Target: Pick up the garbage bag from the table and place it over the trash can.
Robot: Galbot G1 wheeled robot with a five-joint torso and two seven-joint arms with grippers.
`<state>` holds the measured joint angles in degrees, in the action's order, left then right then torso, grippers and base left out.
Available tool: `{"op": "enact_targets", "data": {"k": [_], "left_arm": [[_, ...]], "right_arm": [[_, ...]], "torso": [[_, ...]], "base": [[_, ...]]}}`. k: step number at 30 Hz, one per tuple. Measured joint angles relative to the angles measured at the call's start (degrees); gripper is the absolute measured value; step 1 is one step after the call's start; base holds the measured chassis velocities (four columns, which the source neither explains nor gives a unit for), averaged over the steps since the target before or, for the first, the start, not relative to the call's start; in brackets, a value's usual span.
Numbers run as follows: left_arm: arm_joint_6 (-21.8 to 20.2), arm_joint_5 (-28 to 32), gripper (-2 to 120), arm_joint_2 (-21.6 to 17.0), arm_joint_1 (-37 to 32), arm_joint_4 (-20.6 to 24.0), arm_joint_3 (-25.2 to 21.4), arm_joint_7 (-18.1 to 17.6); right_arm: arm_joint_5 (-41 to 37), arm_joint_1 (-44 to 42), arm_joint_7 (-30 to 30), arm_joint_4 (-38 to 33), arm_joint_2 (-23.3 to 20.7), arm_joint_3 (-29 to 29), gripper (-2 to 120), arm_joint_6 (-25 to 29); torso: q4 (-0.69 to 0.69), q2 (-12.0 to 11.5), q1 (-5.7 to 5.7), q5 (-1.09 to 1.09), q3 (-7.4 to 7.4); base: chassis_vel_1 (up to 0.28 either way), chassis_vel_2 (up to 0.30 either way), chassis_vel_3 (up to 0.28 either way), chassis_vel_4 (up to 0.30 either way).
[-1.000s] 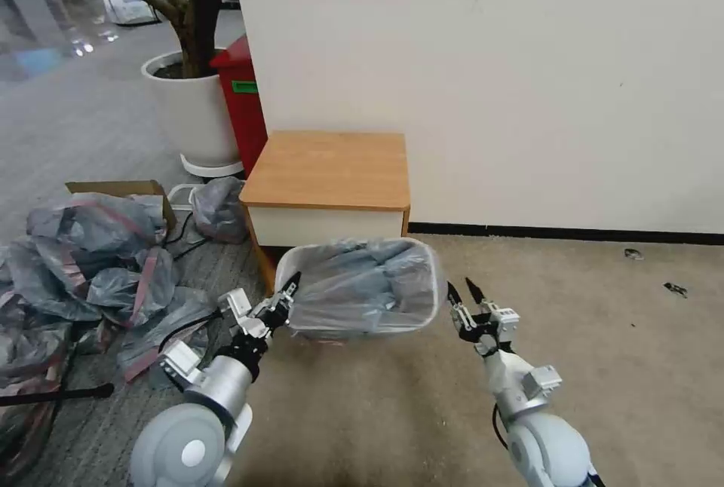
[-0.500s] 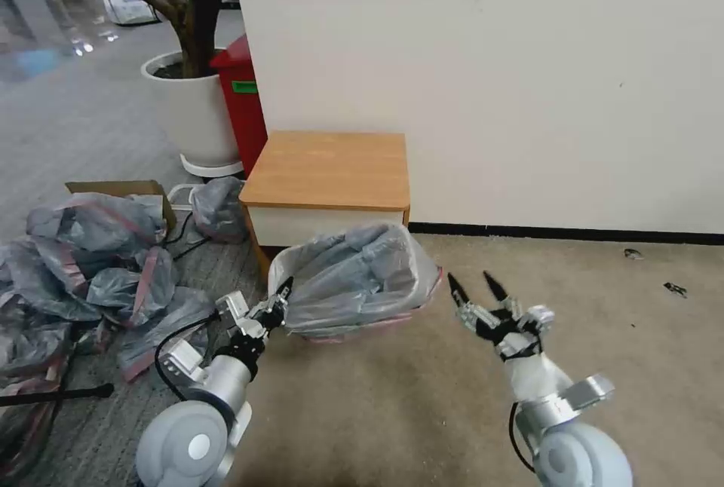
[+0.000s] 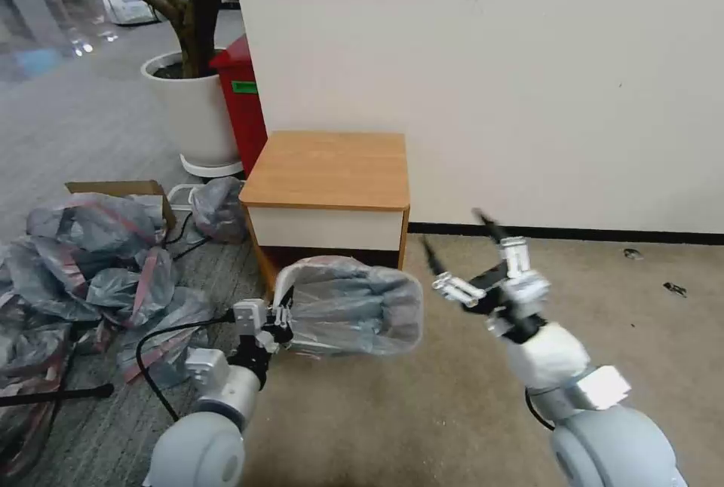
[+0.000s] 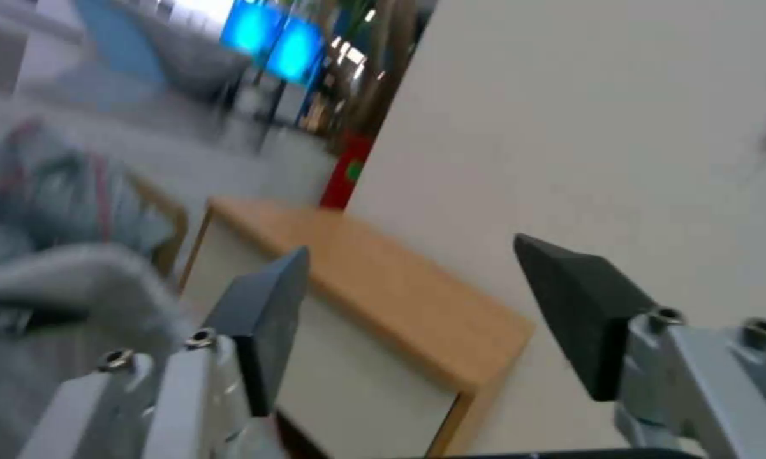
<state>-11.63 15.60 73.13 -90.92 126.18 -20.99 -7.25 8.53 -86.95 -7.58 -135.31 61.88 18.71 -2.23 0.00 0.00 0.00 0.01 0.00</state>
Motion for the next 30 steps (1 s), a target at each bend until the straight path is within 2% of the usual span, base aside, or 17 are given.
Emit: {"op": "enact_targets", "data": {"k": [4, 5, 8, 9, 12, 14, 16, 18, 30], "left_arm": [[0.98, -4.42, 5, 0.96, -1.35, 0.75, 2.01, -0.28], [0.98, -4.42, 5, 0.96, -1.35, 0.75, 2.01, -0.28], [1.42, -7.28, 5, 1.36, -2.03, 1.09, 2.80, -0.44], [1.42, -7.28, 5, 1.36, -2.03, 1.09, 2.80, -0.44], [1.65, -9.80, 5, 1.64, -2.48, 1.19, 3.27, -0.57], [1.81, -10.52, 5, 1.68, -2.57, 1.16, 3.34, -0.58], [2.51, -12.62, 5, 1.77, -2.80, 0.80, 3.54, -0.61], [2.61, -13.12, 5, 1.81, -2.89, 0.70, 3.69, -0.62], [3.24, -16.39, 5, 2.18, -2.99, 0.01, 5.56, -0.71]], "right_arm": [[-0.74, 2.71, 2.77, -0.05, -3.51, -7.36, 44, -9.45], [-0.74, 2.71, 2.77, -0.05, -3.51, -7.36, 44, -9.45], [-3.42, 4.61, 2.74, 0.63, -3.95, -10.80, 31, -17.56], [-3.42, 4.61, 2.74, 0.63, -3.95, -10.80, 31, -17.56], [-5.80, 6.49, 1.48, 1.69, -4.26, -13.01, 16, -23.29], [-5.87, 6.87, 1.23, 1.89, -4.35, -13.37, 13, -23.92], [-5.91, 8.20, 0.55, 2.65, -4.69, -14.41, 2, -25.40], [-5.87, 8.74, 0.17, 2.96, -4.80, -14.83, 0, -25.94], [-4.52, 15.39, -1.17, 9.40, -4.21, -20.27, 0, -27.81]], "torso": [[0.00, 0.00, 0.00, 0.00, 0.00], [0.00, 0.00, 0.00, 0.00, 0.00], [0.00, 0.00, 0.00, 0.00, 0.00], [0.00, 0.00, 0.00, 0.00, 0.00], [0.00, 0.00, 0.00, 0.00, 0.00], [0.00, 0.00, 0.00, 0.00, 0.00], [0.00, 0.00, 0.00, -0.01, 0.00], [0.00, 0.00, 0.00, -0.01, 0.00], [0.00, 0.00, 0.00, -0.01, 0.00]], "base": [[0.000, 0.000, 0.000, 0.000], [0.000, 0.000, 0.000, 0.000], [0.000, 0.000, 0.000, 0.000], [0.000, 0.000, 0.000, 0.000], [0.000, 0.000, 0.000, 0.000], [0.000, 0.000, 0.000, 0.000], [0.000, 0.000, 0.000, 0.000], [0.000, 0.000, 0.000, 0.000], [0.000, 0.000, 0.000, 0.000]]}}
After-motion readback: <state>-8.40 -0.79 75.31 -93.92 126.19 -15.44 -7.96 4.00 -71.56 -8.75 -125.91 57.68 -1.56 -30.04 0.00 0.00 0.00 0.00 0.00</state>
